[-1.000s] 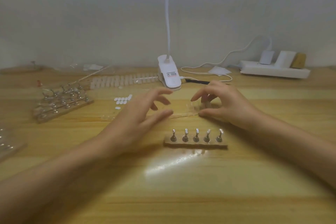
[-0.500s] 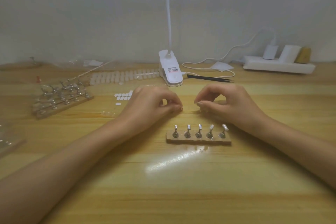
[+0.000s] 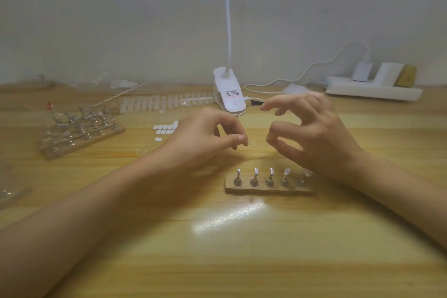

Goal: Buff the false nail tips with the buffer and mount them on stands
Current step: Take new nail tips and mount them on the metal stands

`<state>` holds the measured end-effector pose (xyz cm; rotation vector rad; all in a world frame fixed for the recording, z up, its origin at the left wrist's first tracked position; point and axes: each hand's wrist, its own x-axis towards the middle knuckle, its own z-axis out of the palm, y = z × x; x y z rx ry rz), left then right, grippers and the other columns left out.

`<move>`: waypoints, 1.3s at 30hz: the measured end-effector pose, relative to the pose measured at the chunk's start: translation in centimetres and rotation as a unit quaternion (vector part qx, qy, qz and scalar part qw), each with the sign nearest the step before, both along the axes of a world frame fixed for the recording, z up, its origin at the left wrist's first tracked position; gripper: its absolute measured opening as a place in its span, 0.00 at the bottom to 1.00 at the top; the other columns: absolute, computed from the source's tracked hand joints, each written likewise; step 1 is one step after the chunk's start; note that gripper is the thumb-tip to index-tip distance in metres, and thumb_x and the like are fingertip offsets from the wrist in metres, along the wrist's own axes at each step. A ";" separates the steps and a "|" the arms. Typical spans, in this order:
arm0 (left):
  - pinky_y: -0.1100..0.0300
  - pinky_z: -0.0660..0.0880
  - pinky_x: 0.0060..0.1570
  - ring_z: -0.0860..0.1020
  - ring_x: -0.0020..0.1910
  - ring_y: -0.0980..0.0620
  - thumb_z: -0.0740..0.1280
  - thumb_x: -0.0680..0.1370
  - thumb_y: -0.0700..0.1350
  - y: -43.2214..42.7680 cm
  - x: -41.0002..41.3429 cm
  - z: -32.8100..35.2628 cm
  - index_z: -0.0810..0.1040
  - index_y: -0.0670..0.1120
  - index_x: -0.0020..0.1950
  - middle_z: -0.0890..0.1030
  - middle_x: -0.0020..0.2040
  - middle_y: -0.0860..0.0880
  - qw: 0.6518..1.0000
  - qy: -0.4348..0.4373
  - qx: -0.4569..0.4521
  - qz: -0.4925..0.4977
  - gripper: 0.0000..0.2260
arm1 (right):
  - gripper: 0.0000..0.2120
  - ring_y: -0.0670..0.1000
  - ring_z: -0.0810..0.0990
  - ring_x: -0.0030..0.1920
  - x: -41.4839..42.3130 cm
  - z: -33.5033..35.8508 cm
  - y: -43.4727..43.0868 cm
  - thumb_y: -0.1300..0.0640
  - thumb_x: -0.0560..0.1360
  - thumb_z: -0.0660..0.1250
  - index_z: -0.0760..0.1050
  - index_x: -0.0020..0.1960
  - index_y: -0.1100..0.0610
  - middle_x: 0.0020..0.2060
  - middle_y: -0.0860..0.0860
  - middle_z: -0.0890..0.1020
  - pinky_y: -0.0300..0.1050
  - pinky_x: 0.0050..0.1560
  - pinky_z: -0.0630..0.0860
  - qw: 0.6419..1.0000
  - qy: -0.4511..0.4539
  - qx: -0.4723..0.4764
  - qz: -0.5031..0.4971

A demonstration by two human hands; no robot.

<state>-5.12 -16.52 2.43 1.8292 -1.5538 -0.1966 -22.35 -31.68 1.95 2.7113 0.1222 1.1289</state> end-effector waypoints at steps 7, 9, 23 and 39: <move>0.54 0.69 0.38 0.79 0.36 0.48 0.73 0.76 0.46 0.7 -0.3 -0.2 0.85 0.50 0.41 0.83 0.39 0.53 0.876 -0.427 -0.226 0.006 0.04 | 0.09 0.44 0.81 0.51 0.0 0.2 0.9 0.61 0.77 0.69 0.73 0.40 0.55 0.49 0.43 0.84 0.42 0.52 0.76 0.813 0.130 0.567 0.021; 0.53 0.70 0.37 0.80 0.36 0.47 0.73 0.76 0.45 0.7 -0.4 -0.3 0.85 0.49 0.40 0.83 0.39 0.53 0.862 -0.443 -0.247 0.015 0.05 | 0.09 0.43 0.81 0.45 0.2 0.1 1.1 0.63 0.77 0.68 0.72 0.39 0.57 0.45 0.45 0.84 0.44 0.47 0.76 0.794 0.112 0.597 0.005; 0.54 0.75 0.52 0.77 0.45 0.54 0.76 0.73 0.45 -0.1 1.3 -1.4 0.83 0.50 0.53 0.80 0.50 0.55 0.994 -0.078 -0.069 0.020 0.10 | 0.04 0.49 0.72 0.59 0.0 0.4 1.1 0.49 0.70 0.75 0.81 0.39 0.46 0.47 0.41 0.82 0.59 0.68 0.63 0.905 0.092 0.411 -0.061; 0.58 0.79 0.35 0.82 0.40 0.52 0.72 0.75 0.35 -0.4 -1.0 -1.0 0.81 0.42 0.47 0.80 0.42 0.50 0.976 -0.017 -0.216 -0.020 0.03 | 0.13 0.31 0.79 0.46 -0.3 2.1 0.6 0.42 0.74 0.65 0.85 0.53 0.42 0.51 0.36 0.84 0.29 0.42 0.72 0.776 0.219 0.586 0.081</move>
